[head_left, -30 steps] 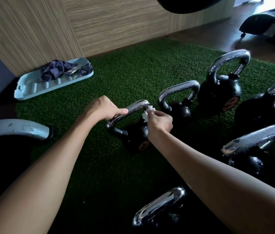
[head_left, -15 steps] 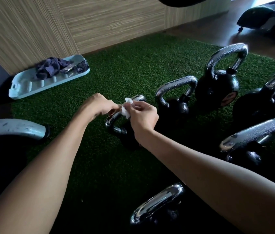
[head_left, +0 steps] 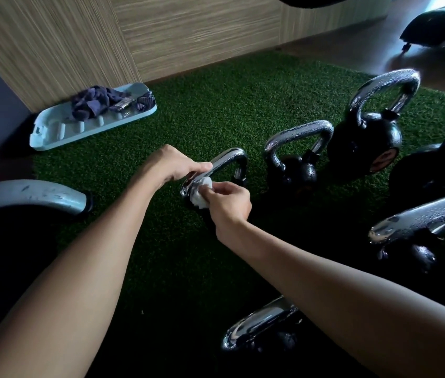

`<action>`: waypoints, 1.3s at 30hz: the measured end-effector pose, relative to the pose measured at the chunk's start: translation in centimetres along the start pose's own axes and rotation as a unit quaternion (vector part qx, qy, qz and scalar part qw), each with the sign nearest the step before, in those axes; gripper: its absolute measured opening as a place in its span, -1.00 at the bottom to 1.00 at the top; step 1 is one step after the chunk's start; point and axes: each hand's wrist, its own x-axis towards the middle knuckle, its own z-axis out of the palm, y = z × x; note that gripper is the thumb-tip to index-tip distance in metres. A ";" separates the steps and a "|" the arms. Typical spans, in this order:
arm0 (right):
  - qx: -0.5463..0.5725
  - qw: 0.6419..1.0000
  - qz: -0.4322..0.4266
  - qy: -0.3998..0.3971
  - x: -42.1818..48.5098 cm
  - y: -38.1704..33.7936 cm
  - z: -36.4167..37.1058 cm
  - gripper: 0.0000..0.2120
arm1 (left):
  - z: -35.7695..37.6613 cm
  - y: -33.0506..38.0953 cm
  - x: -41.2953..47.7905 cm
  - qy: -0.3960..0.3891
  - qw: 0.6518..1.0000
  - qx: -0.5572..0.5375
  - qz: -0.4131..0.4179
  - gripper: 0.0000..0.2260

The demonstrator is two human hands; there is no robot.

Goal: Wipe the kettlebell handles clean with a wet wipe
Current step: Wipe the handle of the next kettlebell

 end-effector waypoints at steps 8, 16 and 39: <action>-0.165 0.981 -0.098 -0.035 0.4 0.9 0.0 -0.86 | -0.2 -1.1 -0.6 0.020 1.000 -0.012 0.019 -0.42; -0.308 0.935 -0.171 -0.051 1.5 0.4 -2.0 -0.88 | -0.3 -1.8 -1.7 0.048 0.993 0.044 0.099 -0.61; -0.334 0.870 -0.150 -0.331 11.1 -8.2 -6.3 -0.90 | 0.3 -5.9 -6.0 0.118 0.925 0.256 0.255 -0.66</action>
